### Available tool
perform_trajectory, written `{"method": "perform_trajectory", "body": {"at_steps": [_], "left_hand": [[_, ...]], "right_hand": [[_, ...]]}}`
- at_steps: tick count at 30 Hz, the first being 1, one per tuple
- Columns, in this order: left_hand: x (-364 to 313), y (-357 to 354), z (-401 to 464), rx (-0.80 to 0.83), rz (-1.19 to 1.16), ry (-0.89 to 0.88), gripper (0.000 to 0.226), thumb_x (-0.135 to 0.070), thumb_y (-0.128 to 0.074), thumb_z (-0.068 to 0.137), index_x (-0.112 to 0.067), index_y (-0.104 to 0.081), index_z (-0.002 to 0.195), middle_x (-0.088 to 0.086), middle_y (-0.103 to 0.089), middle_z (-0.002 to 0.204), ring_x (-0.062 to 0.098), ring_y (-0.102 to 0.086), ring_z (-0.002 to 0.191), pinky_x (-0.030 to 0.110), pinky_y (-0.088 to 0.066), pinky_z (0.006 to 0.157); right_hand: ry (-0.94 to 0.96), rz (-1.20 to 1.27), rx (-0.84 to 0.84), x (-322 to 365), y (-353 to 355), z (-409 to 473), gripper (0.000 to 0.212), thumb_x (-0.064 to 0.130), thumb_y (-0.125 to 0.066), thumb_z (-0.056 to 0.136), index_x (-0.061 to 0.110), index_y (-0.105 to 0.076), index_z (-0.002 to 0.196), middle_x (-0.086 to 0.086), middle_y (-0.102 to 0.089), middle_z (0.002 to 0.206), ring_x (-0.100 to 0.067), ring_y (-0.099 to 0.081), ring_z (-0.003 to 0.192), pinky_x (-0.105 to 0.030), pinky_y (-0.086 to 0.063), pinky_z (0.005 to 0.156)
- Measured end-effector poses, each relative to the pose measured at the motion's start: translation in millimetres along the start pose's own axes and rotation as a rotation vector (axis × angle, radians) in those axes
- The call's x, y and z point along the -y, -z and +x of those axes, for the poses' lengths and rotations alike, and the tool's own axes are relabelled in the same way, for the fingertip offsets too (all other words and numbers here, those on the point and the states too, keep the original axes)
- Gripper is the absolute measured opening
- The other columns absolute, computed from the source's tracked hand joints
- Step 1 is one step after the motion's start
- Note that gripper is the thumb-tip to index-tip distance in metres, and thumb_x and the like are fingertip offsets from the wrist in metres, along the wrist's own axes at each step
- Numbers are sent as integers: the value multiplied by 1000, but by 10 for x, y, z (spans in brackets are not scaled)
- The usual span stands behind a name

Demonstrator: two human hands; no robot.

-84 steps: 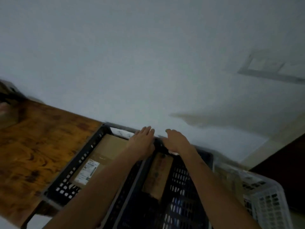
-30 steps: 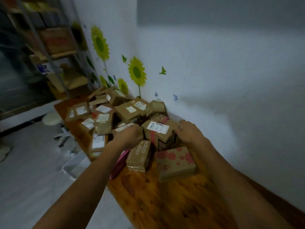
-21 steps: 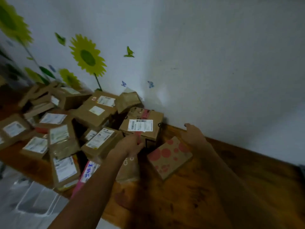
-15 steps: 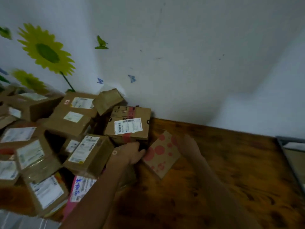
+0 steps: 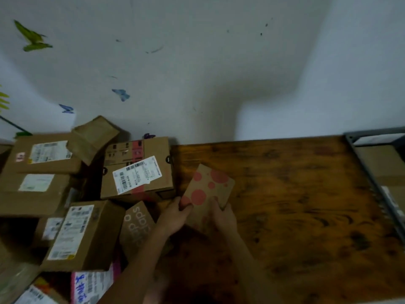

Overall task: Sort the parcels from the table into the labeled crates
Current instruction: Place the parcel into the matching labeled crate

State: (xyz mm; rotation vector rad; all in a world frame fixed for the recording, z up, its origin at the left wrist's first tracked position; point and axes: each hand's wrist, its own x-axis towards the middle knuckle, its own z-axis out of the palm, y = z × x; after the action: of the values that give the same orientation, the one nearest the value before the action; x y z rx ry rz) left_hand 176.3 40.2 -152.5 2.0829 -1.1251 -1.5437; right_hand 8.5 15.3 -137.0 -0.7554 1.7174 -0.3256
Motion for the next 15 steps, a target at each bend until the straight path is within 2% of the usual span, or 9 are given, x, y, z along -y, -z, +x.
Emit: {"method": "perform_trajectory", "body": {"at_steps": [2, 5, 7, 9, 12, 15], "left_hand": [[7, -87, -31, -33, -67, -41, 30, -46, -58, 96, -35, -54, 123, -4, -56, 128, 18, -58, 113, 38, -49, 99], [-47, -167, -201, -64, -119, -104, 27, -44, -61, 96, -35, -53, 121, -6, -45, 127, 15, -50, 116, 31, -44, 97], [-126, -132, -374, -28, -179, -180, 32, -50, -65, 91, -38, -53, 119, -9, -41, 129, 12, -47, 119, 32, -44, 101], [-218, -64, -593, 27, -231, -287, 40, -57, -68, 82, -47, -51, 116, -18, -39, 129, 9, -46, 122, 33, -44, 103], [-266, 99, -1028, 70, -188, -435, 50, -55, -77, 80, -54, -41, 115, -29, -34, 128, 1, -43, 121, 19, -41, 94], [-238, 282, -1447, 26, -159, -592, 72, -71, -73, 65, -60, -33, 123, -36, -29, 137, -9, -38, 128, 14, -42, 96]], "right_hand": [[-13, 38, -26, -17, 22, -54, 74, 62, -53, 96, 16, -37, 152, -10, -51, 147, -35, -52, 131, -43, -44, 104], [-25, 90, -74, -125, 113, -127, 86, 75, -50, 89, 18, -38, 152, -9, -52, 144, -33, -54, 128, -45, -47, 104], [-17, 200, -96, -166, 183, -299, 88, 79, -50, 85, 20, -43, 149, -5, -57, 132, -27, -59, 114, -42, -52, 96], [37, 320, -118, -207, 257, -498, 75, 76, -54, 84, 23, -52, 137, 2, -62, 116, -18, -63, 99, -35, -56, 84], [157, 443, -147, -263, 292, -902, 77, 77, -60, 78, 27, -59, 135, 2, -74, 113, -19, -72, 101, -43, -59, 91], [258, 539, -139, -265, 262, -1351, 64, 69, -60, 84, 30, -59, 136, 1, -75, 115, -22, -73, 104, -48, -58, 94]]}}
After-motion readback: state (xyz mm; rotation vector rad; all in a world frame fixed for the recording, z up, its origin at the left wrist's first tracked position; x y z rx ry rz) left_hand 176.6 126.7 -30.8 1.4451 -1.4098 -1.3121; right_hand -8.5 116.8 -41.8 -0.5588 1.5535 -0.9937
